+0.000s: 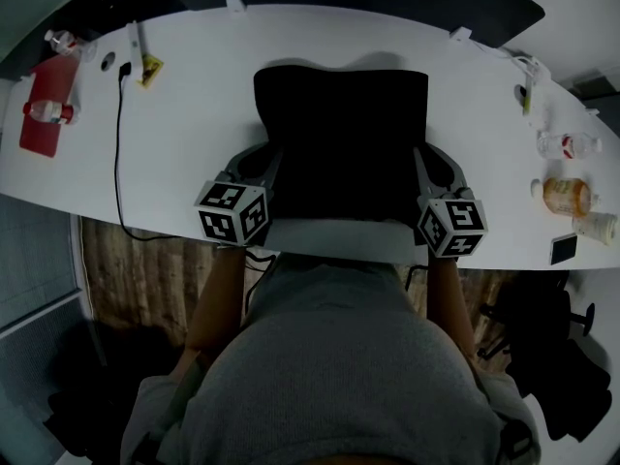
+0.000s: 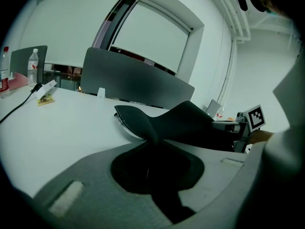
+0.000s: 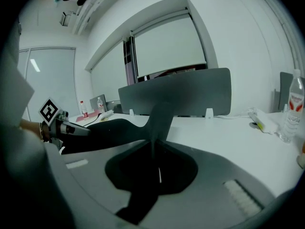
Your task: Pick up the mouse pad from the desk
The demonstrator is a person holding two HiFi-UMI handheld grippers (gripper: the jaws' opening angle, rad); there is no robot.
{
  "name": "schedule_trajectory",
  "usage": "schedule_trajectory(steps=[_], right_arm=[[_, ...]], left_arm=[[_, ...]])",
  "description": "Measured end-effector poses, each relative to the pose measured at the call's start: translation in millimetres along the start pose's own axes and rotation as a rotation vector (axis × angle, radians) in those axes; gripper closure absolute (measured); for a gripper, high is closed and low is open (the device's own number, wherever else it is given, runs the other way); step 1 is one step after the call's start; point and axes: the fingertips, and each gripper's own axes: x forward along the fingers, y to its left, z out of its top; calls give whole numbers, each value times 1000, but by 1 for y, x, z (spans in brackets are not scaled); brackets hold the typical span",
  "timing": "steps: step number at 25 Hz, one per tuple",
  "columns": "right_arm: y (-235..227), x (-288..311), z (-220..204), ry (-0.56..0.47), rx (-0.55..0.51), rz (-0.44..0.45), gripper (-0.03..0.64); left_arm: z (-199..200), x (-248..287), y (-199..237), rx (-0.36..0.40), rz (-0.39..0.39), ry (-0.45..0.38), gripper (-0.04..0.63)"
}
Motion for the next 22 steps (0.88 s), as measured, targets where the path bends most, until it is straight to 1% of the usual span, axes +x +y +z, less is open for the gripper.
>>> schedule_trajectory(steps=[5,9,15,22], right_arm=[[6,-4,11,-30,11,14,588],[10,-6,21,-54,22,30,589],[17,-10,39,-86,-2,41,591],[21,-20,65,-135,0,54,591]], left_arm=[[11,-7,-4,15,-5,-22,546],[25,-15,-7,21,-8,-55,546],[42,-24,-12,34,-17,-87,546],[65,-33,-18,57,-25,-131,546]])
